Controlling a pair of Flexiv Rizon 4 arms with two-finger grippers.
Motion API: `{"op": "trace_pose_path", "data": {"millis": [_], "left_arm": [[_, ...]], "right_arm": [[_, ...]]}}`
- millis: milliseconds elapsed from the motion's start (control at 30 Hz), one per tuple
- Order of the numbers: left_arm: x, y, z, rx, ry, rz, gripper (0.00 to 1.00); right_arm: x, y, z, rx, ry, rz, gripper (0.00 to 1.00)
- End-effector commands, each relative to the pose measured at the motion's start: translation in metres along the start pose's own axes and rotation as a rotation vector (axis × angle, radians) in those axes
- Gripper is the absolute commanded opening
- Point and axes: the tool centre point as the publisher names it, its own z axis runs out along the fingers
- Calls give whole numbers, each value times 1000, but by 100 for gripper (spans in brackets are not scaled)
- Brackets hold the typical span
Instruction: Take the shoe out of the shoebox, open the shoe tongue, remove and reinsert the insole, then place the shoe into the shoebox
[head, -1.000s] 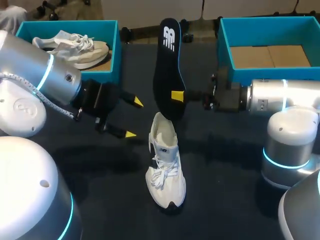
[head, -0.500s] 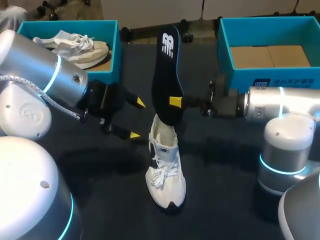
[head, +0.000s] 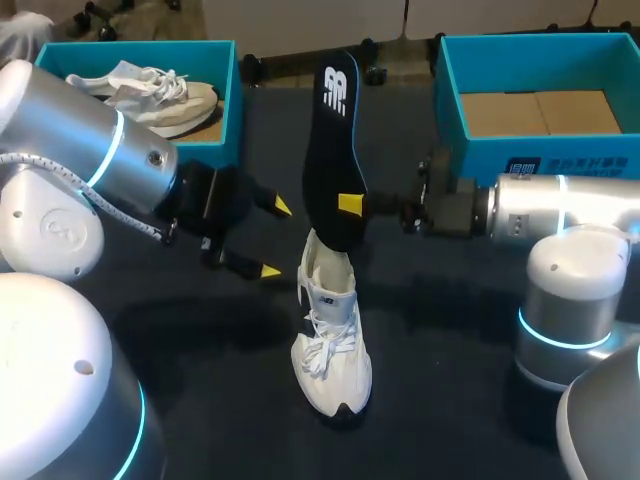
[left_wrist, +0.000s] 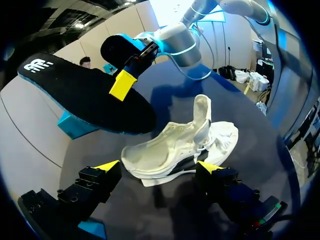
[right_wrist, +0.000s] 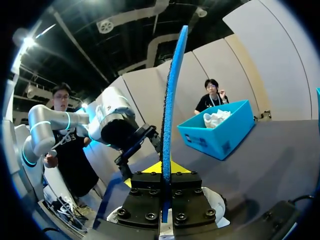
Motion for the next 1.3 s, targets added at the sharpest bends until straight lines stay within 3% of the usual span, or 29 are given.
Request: {"op": "trace_pose_path", "data": {"millis": [33,300,900,1300], "left_arm": [[-1,3,5,-15,24,-18,100],[-9,14,19,-80,92,-59,100],[-24,32,41,-128,116,-91,100],[-20,35,36,-131,91,-123,100]], "right_arm": [[-1,-2,3,-3,-1,4,0],[-15,-8,3,1,12,24,0],[-39,-15,20,30,57,61,0],[-38,-27,23,12,63,85,0]]}}
